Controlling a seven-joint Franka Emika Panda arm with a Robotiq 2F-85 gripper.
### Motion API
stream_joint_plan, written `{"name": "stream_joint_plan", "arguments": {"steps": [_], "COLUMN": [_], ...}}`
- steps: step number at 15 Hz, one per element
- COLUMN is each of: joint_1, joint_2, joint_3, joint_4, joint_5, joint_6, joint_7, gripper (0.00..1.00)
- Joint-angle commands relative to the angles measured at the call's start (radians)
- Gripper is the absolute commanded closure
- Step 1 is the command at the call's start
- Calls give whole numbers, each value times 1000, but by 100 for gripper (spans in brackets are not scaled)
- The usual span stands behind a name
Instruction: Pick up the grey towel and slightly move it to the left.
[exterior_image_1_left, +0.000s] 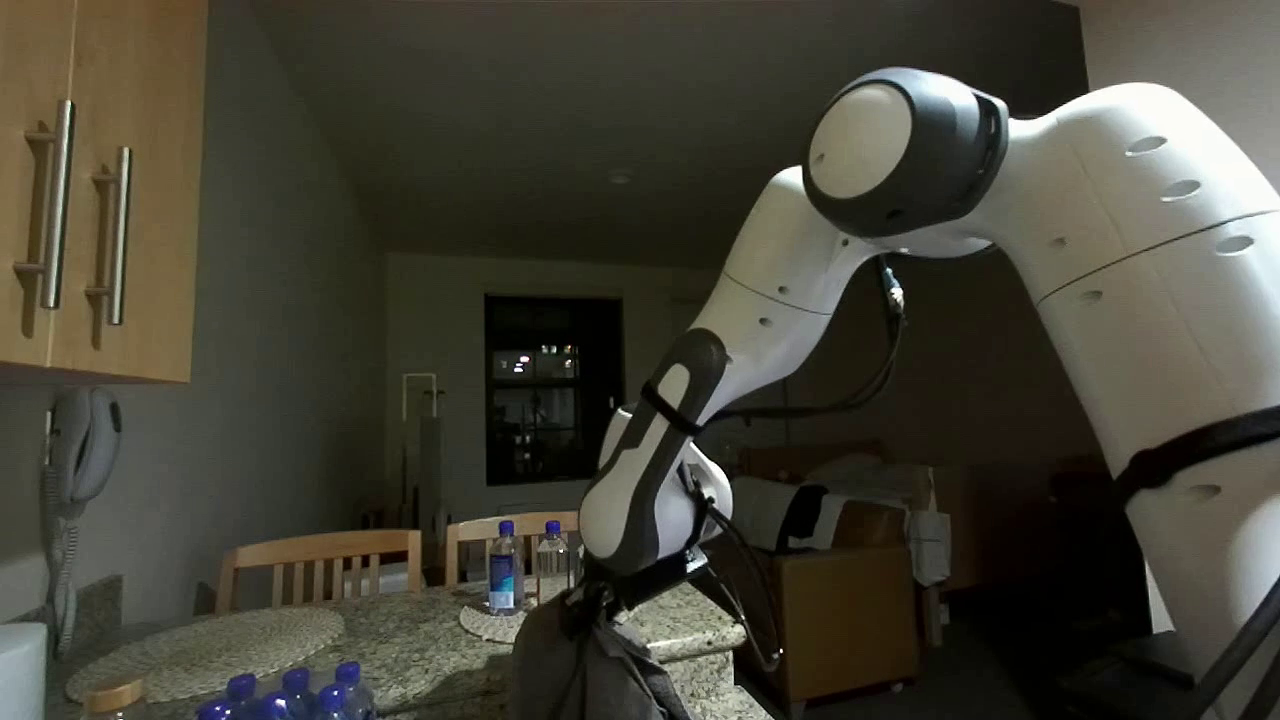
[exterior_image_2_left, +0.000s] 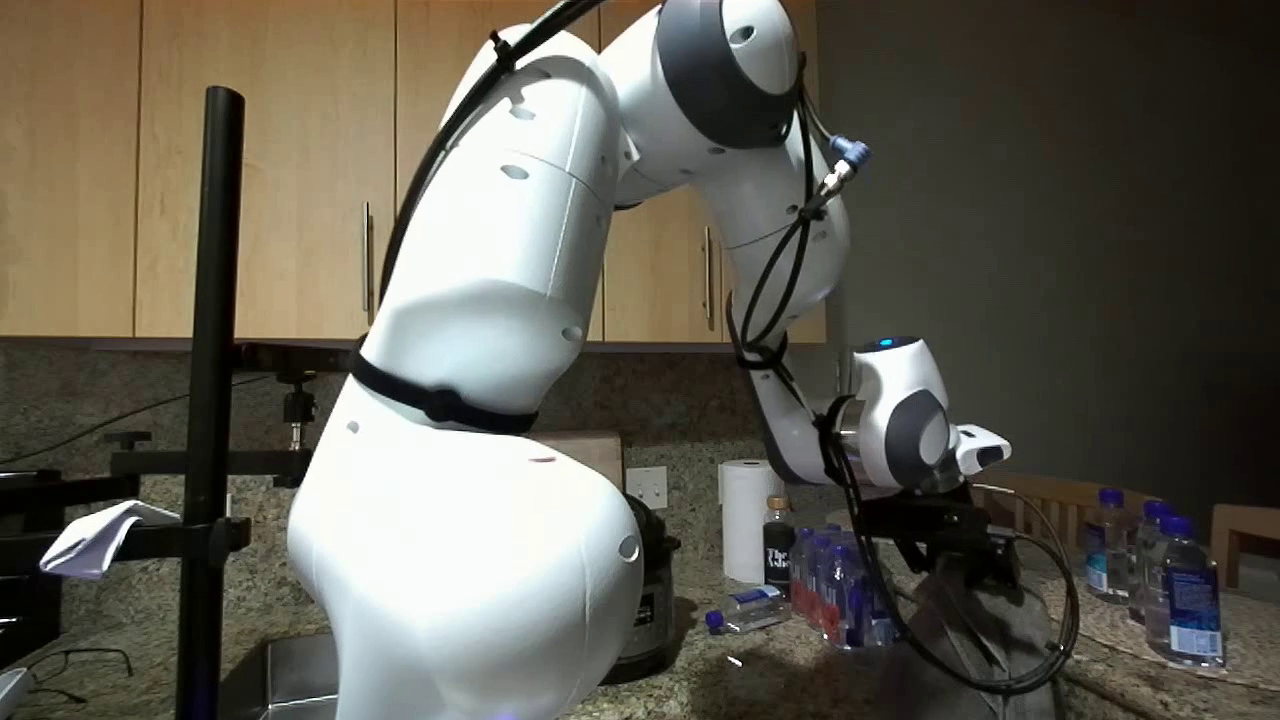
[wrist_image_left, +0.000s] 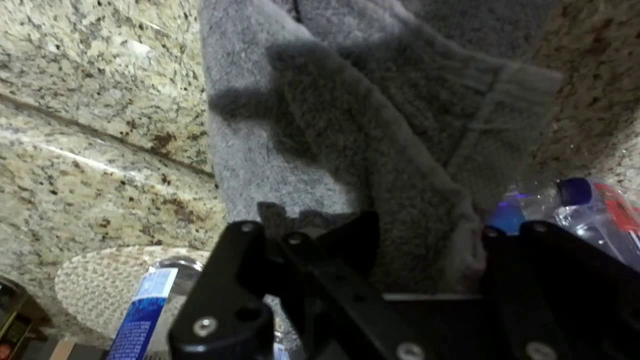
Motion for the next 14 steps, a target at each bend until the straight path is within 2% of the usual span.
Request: {"name": "stream_joint_plan", "arguments": {"steps": [1,6,10,14], "joint_1": [-29,-23,-2,49], "joint_2": [-118,-164,-171,-177], "joint_3": [53,119,154,155], "joint_4": [-54,-58,-45,-97], "joint_5": [21,80,92,16], "joint_6": [-38,-78,-217,-205], "joint_7": [0,-1,28,209], "gripper": [91,91,92,92]}}
